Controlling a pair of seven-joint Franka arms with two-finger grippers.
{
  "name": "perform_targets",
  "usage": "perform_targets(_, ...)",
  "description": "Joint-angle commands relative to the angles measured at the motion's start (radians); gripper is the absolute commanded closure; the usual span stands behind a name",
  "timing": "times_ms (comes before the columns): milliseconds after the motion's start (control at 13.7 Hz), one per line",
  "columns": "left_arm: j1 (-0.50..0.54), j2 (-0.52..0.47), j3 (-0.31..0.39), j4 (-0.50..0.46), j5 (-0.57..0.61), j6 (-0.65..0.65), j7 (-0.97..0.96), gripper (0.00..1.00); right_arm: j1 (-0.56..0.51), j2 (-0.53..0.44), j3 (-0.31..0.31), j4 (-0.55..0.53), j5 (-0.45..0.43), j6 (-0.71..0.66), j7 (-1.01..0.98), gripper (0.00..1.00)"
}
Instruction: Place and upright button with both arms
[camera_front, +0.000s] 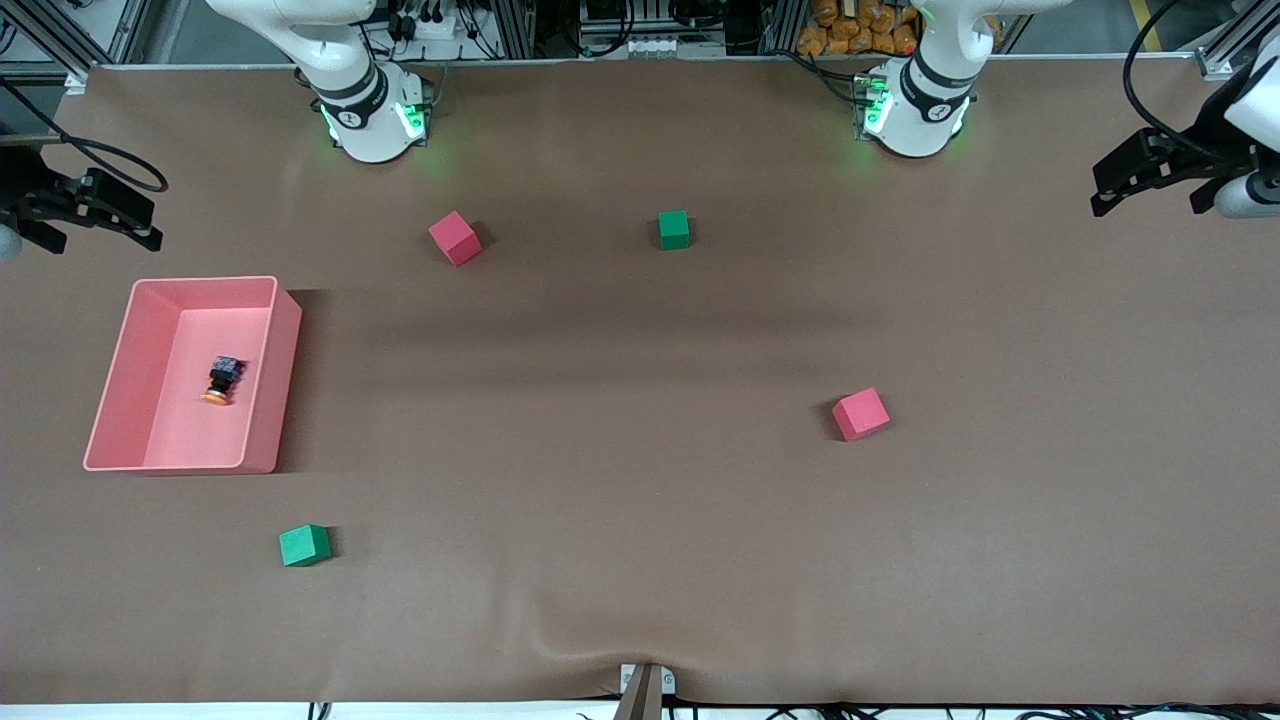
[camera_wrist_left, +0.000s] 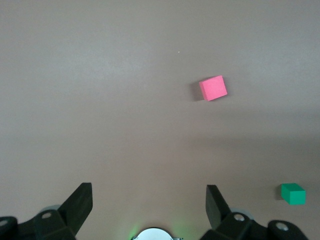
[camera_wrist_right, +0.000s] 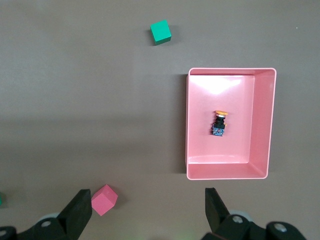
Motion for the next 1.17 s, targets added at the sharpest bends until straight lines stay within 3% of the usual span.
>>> perform_targets(0,0.015,0.004,-0.005,0.014,0.006,-0.026,-0.005,0.00,-0.017,0.005,0.010,0.015,0.002,-0.014,-0.013,0.00)
perform_targets(437,0.013,0.014,-0.007,0.017,0.012,-0.026,0.000,0.00,-0.028,0.028,0.010,0.012,-0.015,-0.009,-0.013,0.00)
perform_targets(1093,0.012,0.025,-0.008,0.012,0.015,-0.024,0.003,0.00,-0.180,0.262,0.009,0.011,-0.037,0.057,-0.029,0.00)
